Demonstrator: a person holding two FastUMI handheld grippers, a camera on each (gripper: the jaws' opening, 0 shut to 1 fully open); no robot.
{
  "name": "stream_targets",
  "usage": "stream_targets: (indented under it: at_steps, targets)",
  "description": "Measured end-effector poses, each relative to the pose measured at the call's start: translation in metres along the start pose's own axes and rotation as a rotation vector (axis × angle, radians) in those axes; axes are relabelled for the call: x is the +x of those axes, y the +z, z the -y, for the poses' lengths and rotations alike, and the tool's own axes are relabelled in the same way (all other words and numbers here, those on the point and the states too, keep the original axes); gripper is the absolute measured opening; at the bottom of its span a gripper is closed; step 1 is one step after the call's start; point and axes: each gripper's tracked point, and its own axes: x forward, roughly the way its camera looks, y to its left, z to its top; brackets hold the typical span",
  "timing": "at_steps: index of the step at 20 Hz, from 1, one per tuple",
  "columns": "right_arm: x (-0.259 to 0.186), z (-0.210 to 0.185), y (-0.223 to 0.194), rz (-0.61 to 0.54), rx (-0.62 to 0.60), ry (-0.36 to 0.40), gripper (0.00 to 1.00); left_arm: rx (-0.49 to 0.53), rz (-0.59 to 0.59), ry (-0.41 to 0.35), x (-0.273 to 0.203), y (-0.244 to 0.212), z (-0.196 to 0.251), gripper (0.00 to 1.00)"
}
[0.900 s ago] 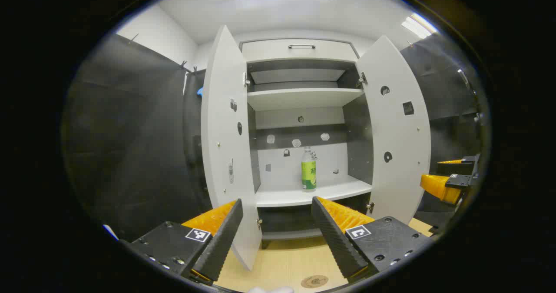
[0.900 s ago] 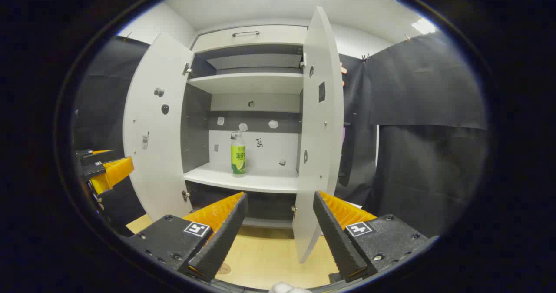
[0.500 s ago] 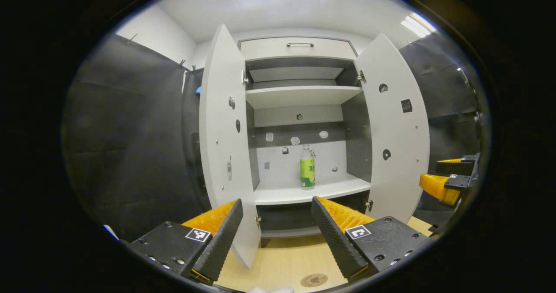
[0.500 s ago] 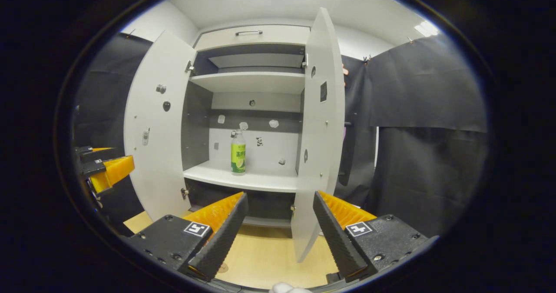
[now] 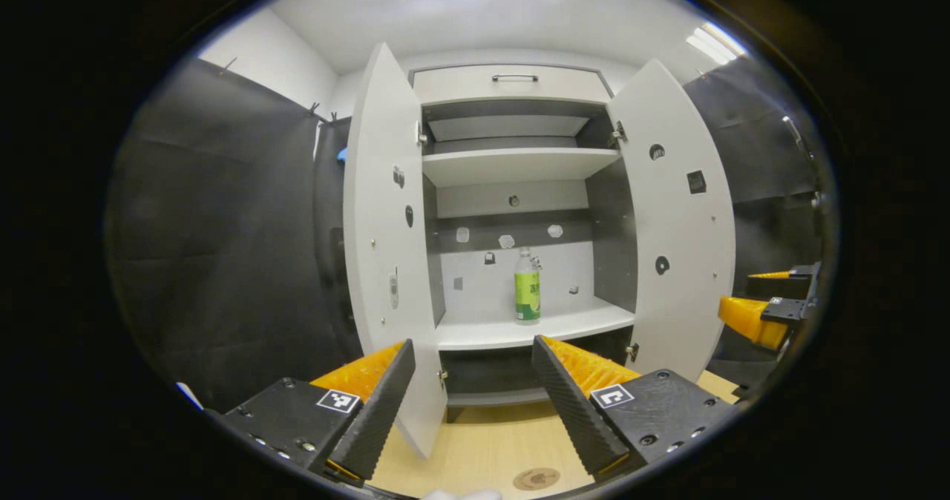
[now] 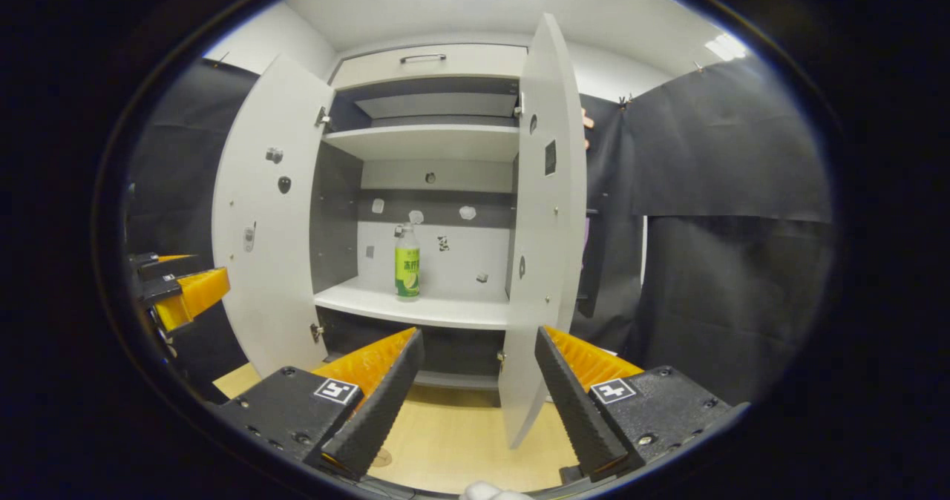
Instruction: Grasp the bottle in the cabinet with the left hand and place it on the coaster, then close the right door with the right hand and the left door with the left hand.
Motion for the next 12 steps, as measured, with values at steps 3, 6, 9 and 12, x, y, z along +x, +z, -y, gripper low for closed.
stream_targets:
  at_steps: [3,6,9,12]
  targets:
    - [0.002,0.005,-0.001,-0.004,0.009,-0.003,0.99,0.001,0.000,0.006,0.011,-0.001,-0.002,0.97]
    - [0.003,0.007,-0.002,-0.013,0.017,-0.005,0.99,0.014,0.011,0.009,0.035,0.003,-0.001,0.97]
    - [0.007,0.011,-0.002,-0.025,0.024,-0.007,0.99,0.036,0.034,-0.005,0.074,0.015,0.007,0.97]
    - [0.014,0.015,0.006,-0.020,0.033,-0.006,0.99,0.043,0.062,-0.026,0.121,0.030,0.019,0.97]
